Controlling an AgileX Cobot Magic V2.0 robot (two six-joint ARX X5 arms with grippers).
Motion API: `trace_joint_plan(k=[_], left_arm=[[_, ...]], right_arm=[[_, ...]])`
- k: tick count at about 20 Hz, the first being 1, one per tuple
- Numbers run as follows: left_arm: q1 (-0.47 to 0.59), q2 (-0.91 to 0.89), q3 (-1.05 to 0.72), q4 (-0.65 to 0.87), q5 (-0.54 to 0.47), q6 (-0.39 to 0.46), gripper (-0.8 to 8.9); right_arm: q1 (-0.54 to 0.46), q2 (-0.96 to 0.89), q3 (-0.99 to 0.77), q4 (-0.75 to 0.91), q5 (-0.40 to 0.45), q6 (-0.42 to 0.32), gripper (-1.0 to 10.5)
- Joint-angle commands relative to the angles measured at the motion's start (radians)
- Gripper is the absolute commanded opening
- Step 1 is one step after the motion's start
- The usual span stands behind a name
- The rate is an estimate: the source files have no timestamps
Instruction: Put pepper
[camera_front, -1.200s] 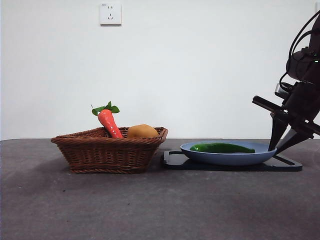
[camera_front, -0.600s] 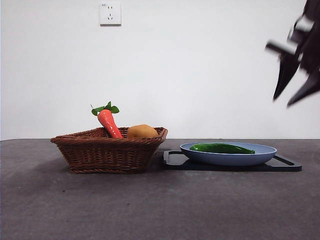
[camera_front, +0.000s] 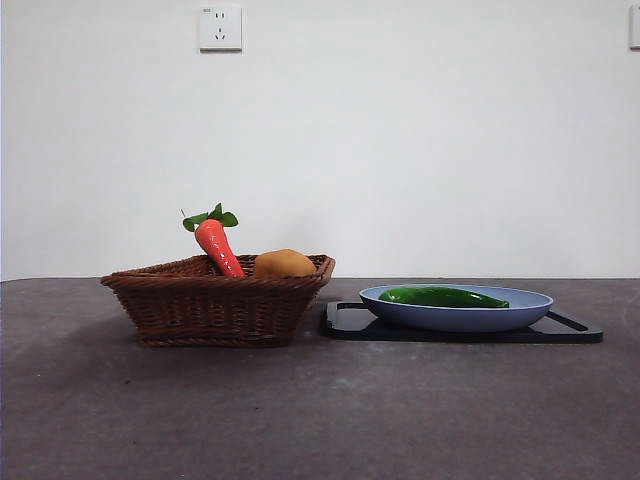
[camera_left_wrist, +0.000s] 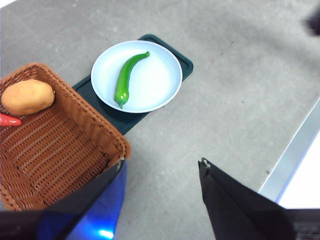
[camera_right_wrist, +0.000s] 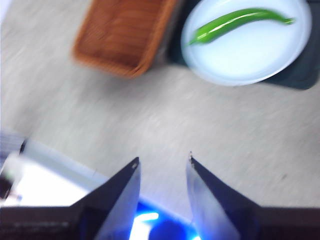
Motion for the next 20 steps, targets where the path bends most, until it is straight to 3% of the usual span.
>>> trace_joint_plan(k=[1, 4, 5, 8, 11, 20], left_arm=[[-0.009, 0.008, 0.021, 0.006, -0.002, 0.018, 2.36], [-0.009, 0.008, 0.021, 0.006, -0.002, 0.018, 0.7], [-0.009, 0.008, 0.021, 0.006, -0.002, 0.018, 0.13], [-0.009, 0.008, 0.021, 0.006, -0.001, 0.017, 0.06], [-0.009, 0.008, 0.021, 0.01, -0.002, 0.018, 0.08], [-0.01, 0.008, 0.021, 0.078, -0.001, 0.018, 0.08]], right_arm=[[0.027, -0.037, 0.018, -0.026, 0.002, -0.011, 1.6], [0.031, -0.076, 0.018, -0.038, 0.002, -0.042, 0.0], [0.031, -0.08, 0.018, -0.042, 0.002, -0.051, 0.1], [0.031, -0.08, 0.018, -0.05, 0.001, -0.053, 0.1], [0.031, -0.078, 0.018, -0.05, 0.001, -0.008, 0.1], [0.031, -0.078, 0.018, -0.05, 0.005, -0.01, 0.1]])
